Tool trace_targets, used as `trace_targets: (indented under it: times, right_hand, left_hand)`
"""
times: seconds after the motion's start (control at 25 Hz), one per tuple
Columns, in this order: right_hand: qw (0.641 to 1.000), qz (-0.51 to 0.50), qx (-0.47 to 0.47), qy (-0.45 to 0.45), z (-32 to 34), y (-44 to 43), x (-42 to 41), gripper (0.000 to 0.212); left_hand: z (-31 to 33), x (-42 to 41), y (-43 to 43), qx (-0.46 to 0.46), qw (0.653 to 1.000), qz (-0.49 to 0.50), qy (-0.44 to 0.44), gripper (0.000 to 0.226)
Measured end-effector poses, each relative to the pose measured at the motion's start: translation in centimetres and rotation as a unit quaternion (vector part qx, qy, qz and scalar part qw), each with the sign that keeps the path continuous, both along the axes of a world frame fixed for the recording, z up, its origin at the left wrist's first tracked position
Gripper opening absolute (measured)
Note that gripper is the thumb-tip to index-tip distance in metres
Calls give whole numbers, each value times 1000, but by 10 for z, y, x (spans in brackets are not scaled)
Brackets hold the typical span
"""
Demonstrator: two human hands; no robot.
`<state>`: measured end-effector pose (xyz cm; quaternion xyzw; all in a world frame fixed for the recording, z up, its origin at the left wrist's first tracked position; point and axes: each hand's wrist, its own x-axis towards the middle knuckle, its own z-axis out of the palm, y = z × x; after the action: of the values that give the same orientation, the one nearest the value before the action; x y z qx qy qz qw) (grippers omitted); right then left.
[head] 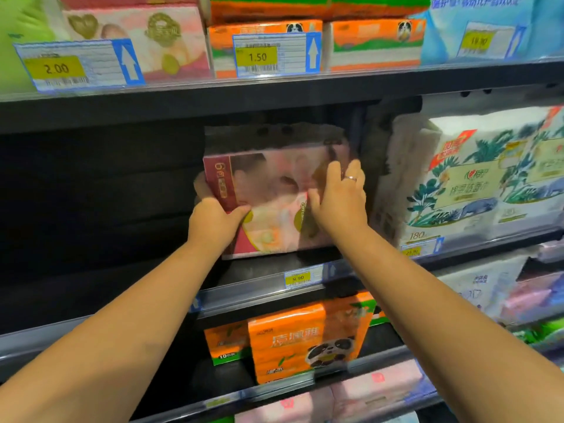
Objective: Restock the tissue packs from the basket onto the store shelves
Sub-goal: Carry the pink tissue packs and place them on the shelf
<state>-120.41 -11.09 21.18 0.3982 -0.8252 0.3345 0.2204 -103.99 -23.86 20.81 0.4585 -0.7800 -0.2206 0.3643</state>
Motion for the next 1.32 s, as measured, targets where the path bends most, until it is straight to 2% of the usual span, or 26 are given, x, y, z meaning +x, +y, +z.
trace_targets:
  times: [0.08, 0.16, 0.24, 0.32, 0.36, 0.48, 0.56, 0.64, 0.76, 0.88, 0.96, 1.04, 1.08, 1.16, 1.24, 1.32]
  right_hand:
    - [993, -23, 47, 104, -20, -7, 13, 59]
    - [986, -19, 57, 158, -34, -16, 17, 64]
    - [981, -28, 81, 177, -34, -22, 11, 67]
    - [976, -29, 145, 159, -29, -27, 6, 63]
    - [973, -20, 179, 144, -29, -28, 3, 64]
    - [963, -5, 237, 126, -29, -32, 0, 71]
    - [958, -8, 262, 118, -26, -38, -4, 54]
    - [951, -24, 288, 111, -23, -45, -13, 49]
    - [945, -35, 305, 109, -21, -54, -26, 57]
    - [945, -38, 302, 118, -29, -62, -39, 71]
    - [967, -40, 247, 45, -31, -66, -49, 59]
    - [960, -38, 277, 23, -21, -69, -47, 35]
    - [962, -36, 272, 8, -17, -69, -48, 38]
    - [975, -22, 221, 3, -17, -70, -53, 62]
    - [968, 1, 221, 117, -22, -76, -55, 84]
    - [961, -4, 245, 131, -28, -79, -58, 88]
  left_hand:
    - [-2, -5, -7, 11, 1000, -6, -23, 52]
    - [-1, -8, -12, 18, 998, 1, -55, 48]
    - [1, -15, -19, 21, 1000, -23, 1, 57]
    - [3, -21, -22, 29, 994, -51, 96, 80]
    - [4, -24, -23, 29, 993, -50, 106, 85]
    - [7, -35, -27, 44, 995, -36, 80, 84]
    - [7, -41, -32, 53, 995, -39, 77, 84]
    - [5, -45, -37, 56, 994, -61, 71, 89]
    - [1, -53, -39, 59, 992, -94, 54, 103]
    - [-2, -63, -39, 50, 993, -90, 57, 105]
    - [-5, -66, -40, 40, 995, -79, 55, 105]
    - [-7, -70, -41, 42, 995, -70, 52, 106]
    - [-7, -72, -41, 42, 996, -66, 48, 106]
    - [-8, -74, -40, 41, 997, -58, 33, 105]
    - [-11, -75, -43, 37, 998, -58, 16, 105]
    - [-11, -72, -46, 42, 996, -73, 11, 107]
